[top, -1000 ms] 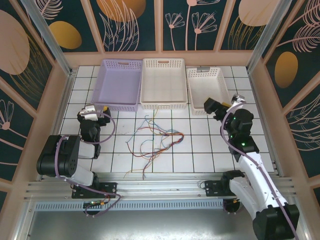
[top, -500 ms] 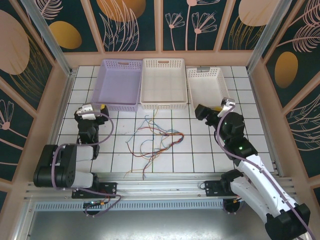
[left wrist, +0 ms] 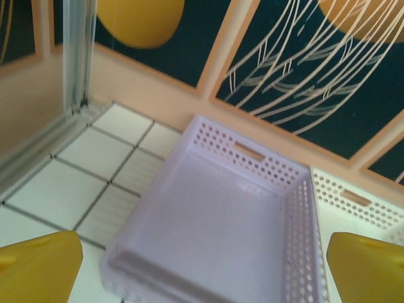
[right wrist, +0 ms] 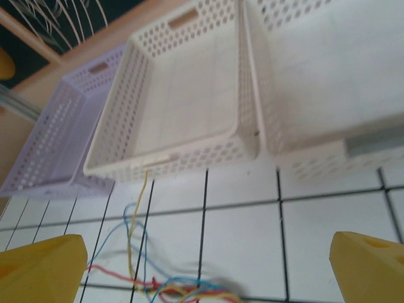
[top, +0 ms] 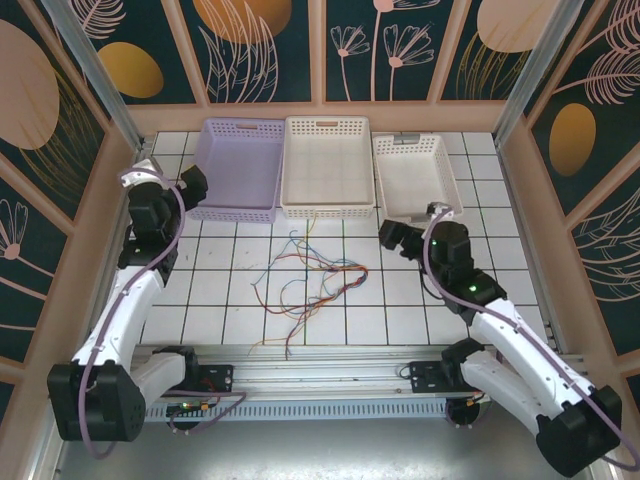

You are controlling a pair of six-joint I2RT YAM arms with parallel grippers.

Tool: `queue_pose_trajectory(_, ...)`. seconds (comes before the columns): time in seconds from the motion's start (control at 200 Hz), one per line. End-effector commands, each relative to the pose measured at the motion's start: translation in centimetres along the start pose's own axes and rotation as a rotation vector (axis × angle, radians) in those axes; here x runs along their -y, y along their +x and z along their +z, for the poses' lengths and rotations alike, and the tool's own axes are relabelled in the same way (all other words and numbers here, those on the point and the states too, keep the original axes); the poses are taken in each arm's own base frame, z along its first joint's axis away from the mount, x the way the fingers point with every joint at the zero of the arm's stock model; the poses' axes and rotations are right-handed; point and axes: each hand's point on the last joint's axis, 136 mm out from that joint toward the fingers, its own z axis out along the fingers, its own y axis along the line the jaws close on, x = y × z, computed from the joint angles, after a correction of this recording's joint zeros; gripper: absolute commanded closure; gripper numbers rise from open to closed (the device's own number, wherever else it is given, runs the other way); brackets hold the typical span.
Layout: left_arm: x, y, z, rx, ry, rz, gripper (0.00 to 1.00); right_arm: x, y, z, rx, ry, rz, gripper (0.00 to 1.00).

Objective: Untangle the cables

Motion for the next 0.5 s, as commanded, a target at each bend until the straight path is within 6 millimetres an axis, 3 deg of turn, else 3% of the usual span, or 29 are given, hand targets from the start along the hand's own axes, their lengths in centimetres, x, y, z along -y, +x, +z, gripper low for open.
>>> queue_pose_trajectory(0.0,0.2,5.9,-2.1,-0.273,0.058,-0.073,0.01,-0.2,4.5,1.1,-0.149,0.053,0.042,0.01)
queue_pose_trajectory(0.17,0.7,5.3,-4.3,-0.207,0.125,-0.054,0.01,-1.4,9.7,1.8,-0.262,0.154,-0.007,0.04)
queue_pose_trajectory(0.315,1.2,5.6,-5.0,-0.214,0.159,-0.070,0.02,0.3,13.4,1.8,-0.335,0.231,0.015,0.08)
queue_pose_trajectory(0.49,0.8,6.0,-4.8,-0.230,0.139,-0.077,0.02,2.0,14.8,1.6,-0.330,0.286,0.068,0.17)
